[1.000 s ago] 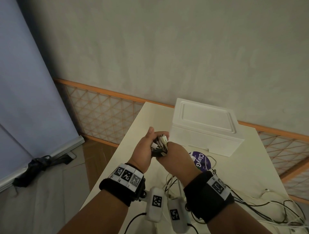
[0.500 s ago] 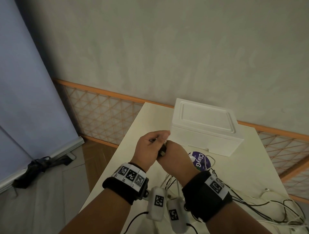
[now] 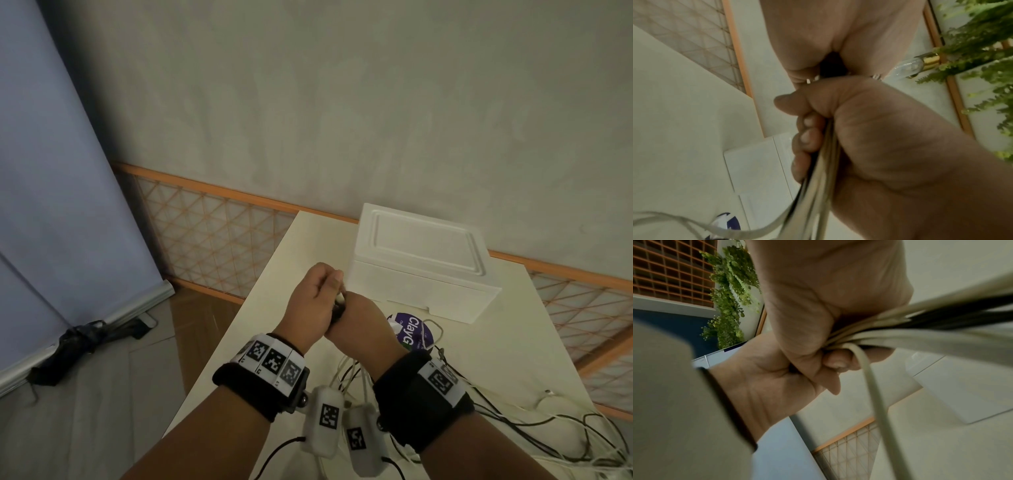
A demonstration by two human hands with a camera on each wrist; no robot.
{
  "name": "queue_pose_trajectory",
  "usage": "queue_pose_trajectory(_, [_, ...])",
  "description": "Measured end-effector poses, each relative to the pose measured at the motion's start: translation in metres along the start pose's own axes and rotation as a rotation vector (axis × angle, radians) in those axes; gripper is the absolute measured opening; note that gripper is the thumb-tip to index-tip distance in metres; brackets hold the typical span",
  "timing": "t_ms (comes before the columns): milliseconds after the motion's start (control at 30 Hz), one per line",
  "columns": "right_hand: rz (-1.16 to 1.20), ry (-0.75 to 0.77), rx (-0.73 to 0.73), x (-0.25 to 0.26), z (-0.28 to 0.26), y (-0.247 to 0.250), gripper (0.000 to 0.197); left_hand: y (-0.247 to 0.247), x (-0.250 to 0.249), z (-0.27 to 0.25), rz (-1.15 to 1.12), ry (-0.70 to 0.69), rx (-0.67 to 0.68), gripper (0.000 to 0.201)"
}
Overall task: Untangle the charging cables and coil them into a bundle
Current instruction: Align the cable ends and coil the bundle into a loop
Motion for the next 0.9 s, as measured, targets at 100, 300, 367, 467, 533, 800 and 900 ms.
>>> queue_pose_trajectory(100, [0.098,-0.069,0.048,0.002,-0.005,0.002,0.003,0.002,-0.001,0.001,-0.035,0.038,-0.016,0.039])
queue_pose_trajectory(300, [0.056,-0.054,0.157,0.005,0.0,0.015,0.024,-0.001,0.004,-0.003,-0.197,0.041,0.179,0.013])
queue_pose_trajectory(367, [-0.018,-0.003,0.207,0.007,0.002,0.014,0.023,-0.001,0.005,-0.006,-0.127,0.007,0.158,0.006])
queue_pose_trajectory(467, [-0.124,0.047,0.216,0.008,0.003,0.009,0.021,0.001,0.008,-0.005,-0.028,0.046,0.018,0.017])
queue_pose_trajectory(533, [-0.114,0.076,0.209,0.01,0.002,0.009,0.023,0.0,0.007,-0.005,0.058,0.018,-0.02,0.021])
queue_pose_trajectory(800, [0.042,-0.114,0.142,0.003,-0.001,0.013,0.012,0.011,0.005,0.006,-0.236,0.17,0.181,0.045])
queue_pose_trajectory(900, [0.106,-0.138,0.161,0.005,-0.001,0.012,0.015,0.012,0.007,0.009,-0.377,0.261,0.17,0.042])
Point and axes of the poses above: each hand's wrist, its own z-axis towards the middle knuckle, its own y-axis out of the back of the hand, x = y × z, the point moved 3 cm from there along z, towards the middle knuckle, and after that the axes turned 3 degrees about -x, right-handed, at the moved point
